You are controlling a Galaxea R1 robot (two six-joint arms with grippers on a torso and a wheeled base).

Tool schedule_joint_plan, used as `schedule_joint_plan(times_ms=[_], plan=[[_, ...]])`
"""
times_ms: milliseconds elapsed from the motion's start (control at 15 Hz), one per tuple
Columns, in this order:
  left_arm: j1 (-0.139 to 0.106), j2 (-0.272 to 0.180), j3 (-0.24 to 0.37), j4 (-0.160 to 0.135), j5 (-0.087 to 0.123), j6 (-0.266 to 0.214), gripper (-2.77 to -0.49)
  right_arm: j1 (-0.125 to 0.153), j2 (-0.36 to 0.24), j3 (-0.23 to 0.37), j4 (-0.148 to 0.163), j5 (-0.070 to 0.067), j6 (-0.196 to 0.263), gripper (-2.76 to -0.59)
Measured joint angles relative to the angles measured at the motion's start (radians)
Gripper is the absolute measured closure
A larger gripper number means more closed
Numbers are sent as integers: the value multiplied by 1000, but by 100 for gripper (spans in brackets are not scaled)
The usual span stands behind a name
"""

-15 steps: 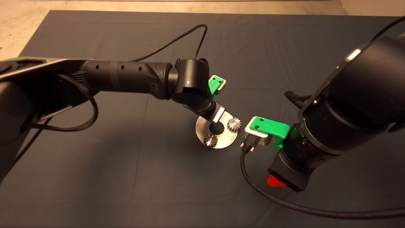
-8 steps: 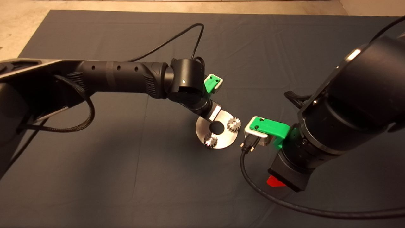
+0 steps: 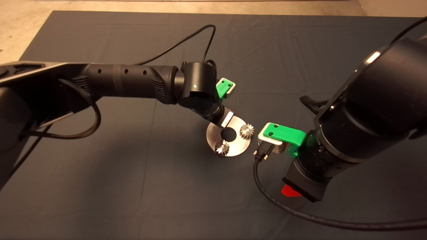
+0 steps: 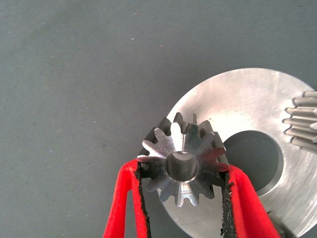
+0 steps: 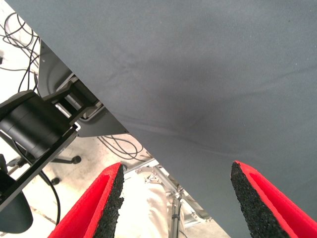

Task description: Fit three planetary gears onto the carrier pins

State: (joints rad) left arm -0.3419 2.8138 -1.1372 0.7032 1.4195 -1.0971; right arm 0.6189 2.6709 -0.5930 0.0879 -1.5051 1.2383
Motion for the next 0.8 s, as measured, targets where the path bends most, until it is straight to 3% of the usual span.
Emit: schedule_joint_plan(times_ms=[800], plan=[[1, 16, -15, 4, 1, -16, -55, 0, 0, 0, 0, 1, 0, -160]])
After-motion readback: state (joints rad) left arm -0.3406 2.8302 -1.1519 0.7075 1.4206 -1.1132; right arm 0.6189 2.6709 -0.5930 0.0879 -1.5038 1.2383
